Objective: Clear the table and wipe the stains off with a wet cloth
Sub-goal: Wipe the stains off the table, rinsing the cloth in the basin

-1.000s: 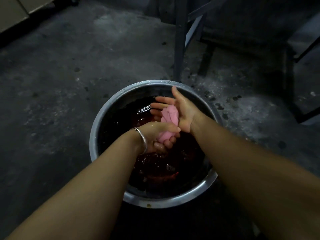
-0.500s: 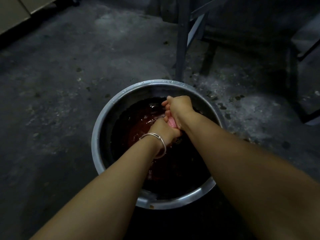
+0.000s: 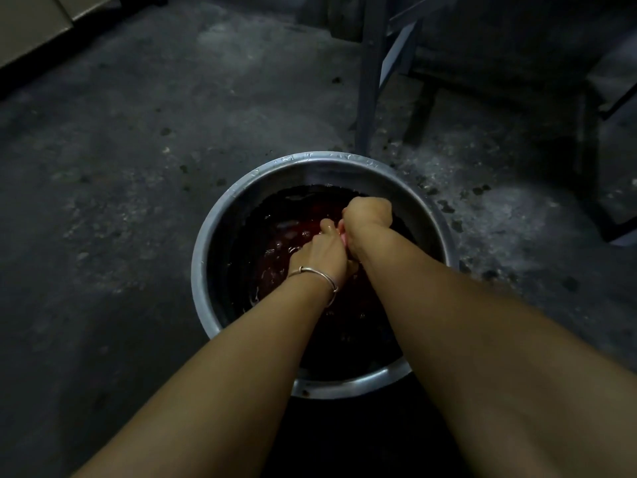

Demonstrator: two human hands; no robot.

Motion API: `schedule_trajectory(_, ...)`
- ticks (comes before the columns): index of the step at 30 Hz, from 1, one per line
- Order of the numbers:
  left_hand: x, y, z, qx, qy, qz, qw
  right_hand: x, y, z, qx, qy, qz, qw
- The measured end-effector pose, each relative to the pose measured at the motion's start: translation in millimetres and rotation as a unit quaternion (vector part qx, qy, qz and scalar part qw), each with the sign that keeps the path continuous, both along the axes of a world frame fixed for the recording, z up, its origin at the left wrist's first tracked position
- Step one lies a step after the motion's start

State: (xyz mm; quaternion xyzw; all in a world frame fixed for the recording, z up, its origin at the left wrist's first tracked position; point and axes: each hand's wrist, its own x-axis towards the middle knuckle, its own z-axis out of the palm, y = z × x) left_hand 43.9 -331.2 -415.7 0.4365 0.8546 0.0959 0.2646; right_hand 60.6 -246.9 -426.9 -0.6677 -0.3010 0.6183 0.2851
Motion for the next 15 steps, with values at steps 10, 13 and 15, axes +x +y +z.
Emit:
schedule_trajectory(10, -38, 3, 7, 0.067, -0.245, 0.089, 0.963, 4, 21, 51, -0.006, 0.193, 0.286, 0.938)
schedule_trajectory(13, -49, -1, 8, 0.08, -0.349, 0.132, 0.924, 13, 24, 47, 0.053, 0.048, 0.395, 0.916)
schedule_trajectory(15, -53, -3, -2, 0.019, -0.165, 0.077, 0.983, 16, 15, 24, 0.133, -0.177, 0.427, 0.876)
